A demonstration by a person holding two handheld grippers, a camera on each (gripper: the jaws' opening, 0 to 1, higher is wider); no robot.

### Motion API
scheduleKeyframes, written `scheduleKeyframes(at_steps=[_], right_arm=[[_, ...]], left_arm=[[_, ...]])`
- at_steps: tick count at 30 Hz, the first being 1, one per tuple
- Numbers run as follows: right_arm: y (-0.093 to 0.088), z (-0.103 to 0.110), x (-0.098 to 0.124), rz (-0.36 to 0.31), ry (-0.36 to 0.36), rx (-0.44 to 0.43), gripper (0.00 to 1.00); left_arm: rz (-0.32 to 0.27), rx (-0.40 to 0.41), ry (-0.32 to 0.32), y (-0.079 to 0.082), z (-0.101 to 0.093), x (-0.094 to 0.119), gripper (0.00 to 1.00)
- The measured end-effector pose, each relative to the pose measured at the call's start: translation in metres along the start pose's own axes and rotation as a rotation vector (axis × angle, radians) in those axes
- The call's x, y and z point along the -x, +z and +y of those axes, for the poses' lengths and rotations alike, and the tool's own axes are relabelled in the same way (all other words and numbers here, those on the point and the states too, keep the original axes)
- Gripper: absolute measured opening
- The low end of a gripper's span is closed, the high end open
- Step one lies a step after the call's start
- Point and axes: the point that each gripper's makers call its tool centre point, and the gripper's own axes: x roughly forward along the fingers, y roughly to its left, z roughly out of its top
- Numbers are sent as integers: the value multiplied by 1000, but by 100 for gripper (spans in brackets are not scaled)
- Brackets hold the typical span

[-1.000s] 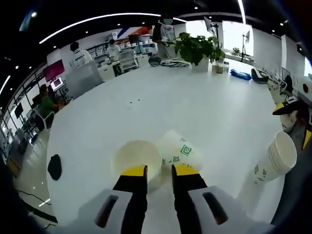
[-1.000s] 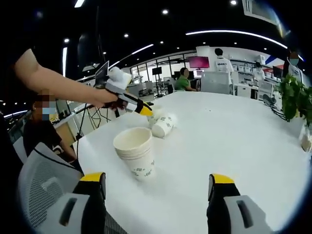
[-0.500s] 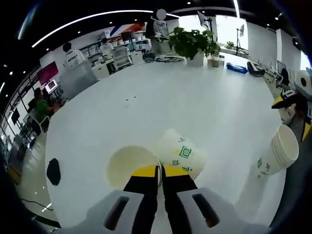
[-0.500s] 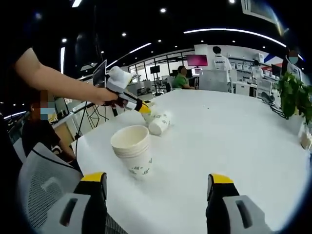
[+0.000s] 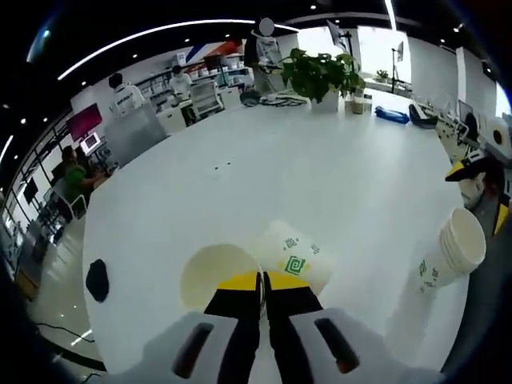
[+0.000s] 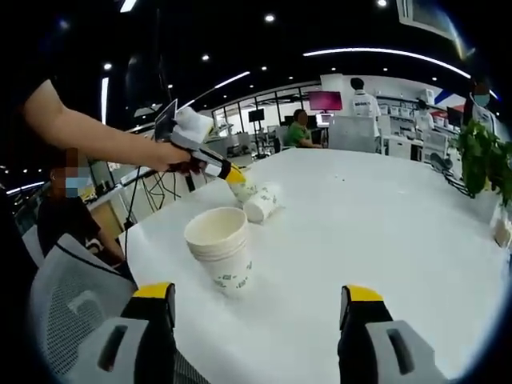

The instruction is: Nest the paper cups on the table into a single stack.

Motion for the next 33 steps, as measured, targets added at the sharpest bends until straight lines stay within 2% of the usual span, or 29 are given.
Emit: scheduleKeyframes(at_steps=[5,19,23,33], right_arm=[[3,2,0,-9,7,7,85],[8,7,1,-30,23,23,85],[13,10,2,-49,29,23,87],[19,13,4,-73,35,28,88]], left_arm=[[3,-3,11,-1,2,7,0],[-1,-16,23,0,-8,29,0],[-3,-17,22,-1,-17,37,0],[-16,-20,27,-3,-25,57,0]])
